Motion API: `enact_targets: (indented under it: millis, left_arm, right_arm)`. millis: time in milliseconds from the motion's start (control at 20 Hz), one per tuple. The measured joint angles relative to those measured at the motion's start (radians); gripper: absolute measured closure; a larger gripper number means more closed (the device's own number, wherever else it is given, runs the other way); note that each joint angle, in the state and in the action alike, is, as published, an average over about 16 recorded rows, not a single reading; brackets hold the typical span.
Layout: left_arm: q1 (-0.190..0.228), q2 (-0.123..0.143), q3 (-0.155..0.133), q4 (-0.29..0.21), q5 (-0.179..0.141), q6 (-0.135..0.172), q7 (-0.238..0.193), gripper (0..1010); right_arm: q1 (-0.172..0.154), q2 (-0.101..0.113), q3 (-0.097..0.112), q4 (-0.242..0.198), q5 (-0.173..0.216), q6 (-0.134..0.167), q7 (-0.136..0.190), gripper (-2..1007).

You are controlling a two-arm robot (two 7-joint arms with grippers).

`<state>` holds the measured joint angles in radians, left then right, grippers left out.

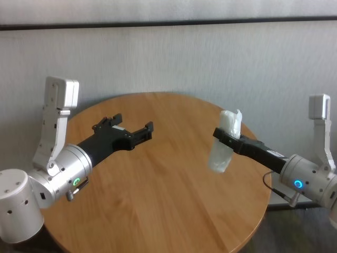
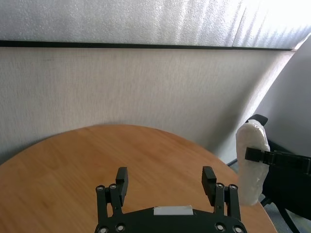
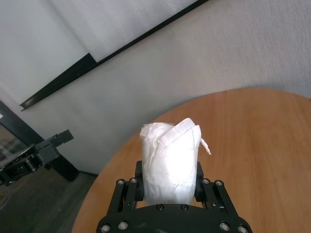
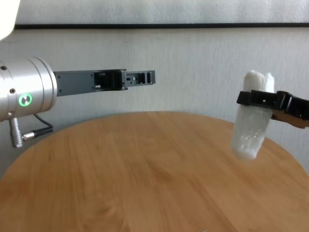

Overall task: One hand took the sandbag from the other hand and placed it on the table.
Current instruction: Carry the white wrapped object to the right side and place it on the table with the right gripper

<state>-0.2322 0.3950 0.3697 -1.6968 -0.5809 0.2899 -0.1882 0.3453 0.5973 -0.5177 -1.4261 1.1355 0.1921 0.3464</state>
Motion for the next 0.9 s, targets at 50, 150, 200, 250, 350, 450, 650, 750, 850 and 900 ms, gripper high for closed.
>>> enact_targets:
  millis: [50,150,200,250,350,450,650,750,850,900]
  left_arm:
    - [0.000,-0.002,-0.001,0.000,0.004,0.002,0.004,10]
    - [0.001,-0.006,-0.003,-0.001,0.012,0.007,0.013,10]
    - [0.002,-0.008,-0.004,-0.001,0.017,0.009,0.018,10]
    - [0.003,-0.011,-0.006,-0.001,0.021,0.012,0.022,10]
    - [0.004,-0.016,-0.009,0.000,0.029,0.018,0.030,10]
    - [0.006,-0.020,-0.012,0.001,0.036,0.024,0.037,10]
    - [0.009,-0.029,-0.017,0.006,0.048,0.036,0.048,10]
    - [0.010,-0.032,-0.019,0.009,0.053,0.041,0.052,10]
    - [0.011,-0.034,-0.022,0.011,0.056,0.044,0.054,10]
    - [0.012,-0.035,-0.023,0.012,0.057,0.046,0.055,10]
  right_arm:
    - [0.000,0.000,0.001,0.003,-0.004,0.001,-0.001,462]
    - [0.000,-0.001,0.004,0.010,-0.013,0.002,-0.002,462]
    - [0.000,-0.002,0.005,0.013,-0.017,0.003,-0.002,462]
    - [0.000,-0.003,0.006,0.016,-0.021,0.003,-0.002,462]
    - [0.000,-0.005,0.008,0.022,-0.028,0.005,-0.002,462]
    - [0.001,-0.008,0.010,0.028,-0.034,0.008,-0.003,462]
    - [0.003,-0.015,0.013,0.039,-0.047,0.014,-0.003,462]
    - [0.005,-0.019,0.014,0.046,-0.054,0.019,-0.004,462]
    - [0.007,-0.023,0.015,0.052,-0.062,0.023,-0.006,462]
    - [0.008,-0.025,0.015,0.056,-0.066,0.025,-0.007,462]
